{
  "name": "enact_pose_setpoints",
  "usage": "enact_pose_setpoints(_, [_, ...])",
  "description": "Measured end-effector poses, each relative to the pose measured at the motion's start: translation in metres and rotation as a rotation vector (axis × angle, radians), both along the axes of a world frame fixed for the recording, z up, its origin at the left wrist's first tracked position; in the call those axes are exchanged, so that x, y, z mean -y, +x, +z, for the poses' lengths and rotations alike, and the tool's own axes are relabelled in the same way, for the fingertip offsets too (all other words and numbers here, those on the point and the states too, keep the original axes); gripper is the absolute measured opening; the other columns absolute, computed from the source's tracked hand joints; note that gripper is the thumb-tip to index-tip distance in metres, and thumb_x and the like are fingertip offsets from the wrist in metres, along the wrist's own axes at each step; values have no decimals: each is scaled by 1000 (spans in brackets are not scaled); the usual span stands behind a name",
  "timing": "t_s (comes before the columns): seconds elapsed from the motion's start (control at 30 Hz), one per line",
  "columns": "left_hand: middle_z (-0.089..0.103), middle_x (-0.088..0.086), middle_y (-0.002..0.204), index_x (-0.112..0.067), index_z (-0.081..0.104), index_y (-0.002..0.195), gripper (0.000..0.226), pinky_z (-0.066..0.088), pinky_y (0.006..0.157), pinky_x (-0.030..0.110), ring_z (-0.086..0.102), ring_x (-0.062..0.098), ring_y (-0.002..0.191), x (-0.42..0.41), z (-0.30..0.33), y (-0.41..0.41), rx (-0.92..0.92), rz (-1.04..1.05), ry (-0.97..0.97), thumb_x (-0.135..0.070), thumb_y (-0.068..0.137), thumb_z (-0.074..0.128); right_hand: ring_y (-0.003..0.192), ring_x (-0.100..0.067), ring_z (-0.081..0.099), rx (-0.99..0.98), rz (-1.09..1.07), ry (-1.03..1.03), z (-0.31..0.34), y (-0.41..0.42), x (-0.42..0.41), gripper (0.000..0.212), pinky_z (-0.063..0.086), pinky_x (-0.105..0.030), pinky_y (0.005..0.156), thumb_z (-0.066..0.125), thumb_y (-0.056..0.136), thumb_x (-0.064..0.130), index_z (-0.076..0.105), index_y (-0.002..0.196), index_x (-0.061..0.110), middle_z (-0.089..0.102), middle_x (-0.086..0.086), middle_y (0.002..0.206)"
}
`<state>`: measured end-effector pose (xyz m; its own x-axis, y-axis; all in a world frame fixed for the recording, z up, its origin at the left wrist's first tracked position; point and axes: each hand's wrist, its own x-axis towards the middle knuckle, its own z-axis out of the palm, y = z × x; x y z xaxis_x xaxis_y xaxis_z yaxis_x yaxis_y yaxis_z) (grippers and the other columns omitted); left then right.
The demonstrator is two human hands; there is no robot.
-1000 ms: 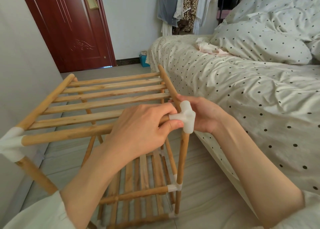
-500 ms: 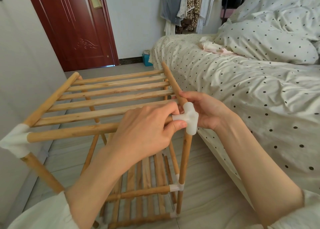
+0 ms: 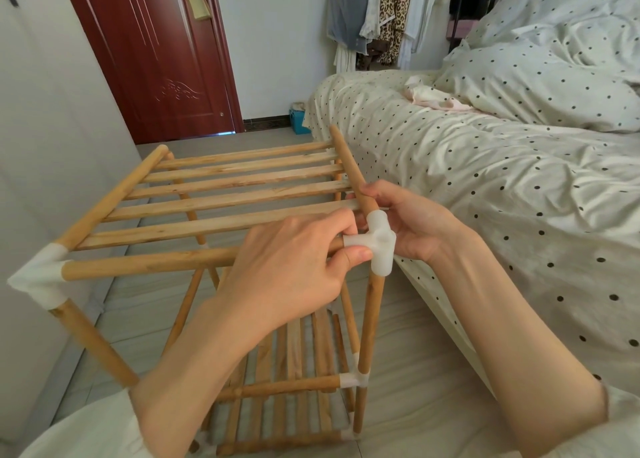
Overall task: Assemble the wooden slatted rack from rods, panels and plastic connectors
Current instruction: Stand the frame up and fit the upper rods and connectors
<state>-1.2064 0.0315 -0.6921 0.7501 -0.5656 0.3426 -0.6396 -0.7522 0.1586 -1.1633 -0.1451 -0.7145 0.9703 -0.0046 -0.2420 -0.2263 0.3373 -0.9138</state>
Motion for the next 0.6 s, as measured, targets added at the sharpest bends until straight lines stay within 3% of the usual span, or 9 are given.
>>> enact_pose_setpoints(0.2, [38,-17,60,-38,42,91,16,24,51,21,36,-2,54,-5,0,0,8,-1,-8,-53,91,39,68,-21,49,14,29,39,-2,-2,-4,13,30,-32,71,58,87,16,60,79,6,55,-15,75])
enact_pose_setpoints(0.3, [40,-19,60,-38,44,92,15,27,59,23,37,-3,57,-12,1,2,-11,-5,-8,-52,90,40,69,-19,51,10,58,53,-3,-1,-10,12,41,-32,72,56,89,17,59,82,8,54,-11,78])
enact_pose_setpoints(0.43, [42,-28,74,-41,46,95,23,28,82,31,39,1,79,-29,2,10,-57,16,47,-56,84,32,65,-17,47,6,48,98,-2,1,-25,9,39,-28,67,56,90,17,57,87,9,55,-9,71])
enact_pose_setpoints(0.5, [42,-31,82,-46,44,97,26,26,83,30,35,2,86,-41,4,15,-90,47,80,-58,81,29,63,-16,46,6,51,139,-3,2,-36,8,36,-26,64,56,90,16,54,86,9,58,-6,59])
enact_pose_setpoints(0.6, [43,-28,99,-53,39,99,23,22,84,30,30,1,96,-67,4,23,-104,81,97,-59,80,29,52,-13,48,0,88,204,-6,4,-56,10,34,-21,53,58,89,16,53,83,11,59,-7,64])
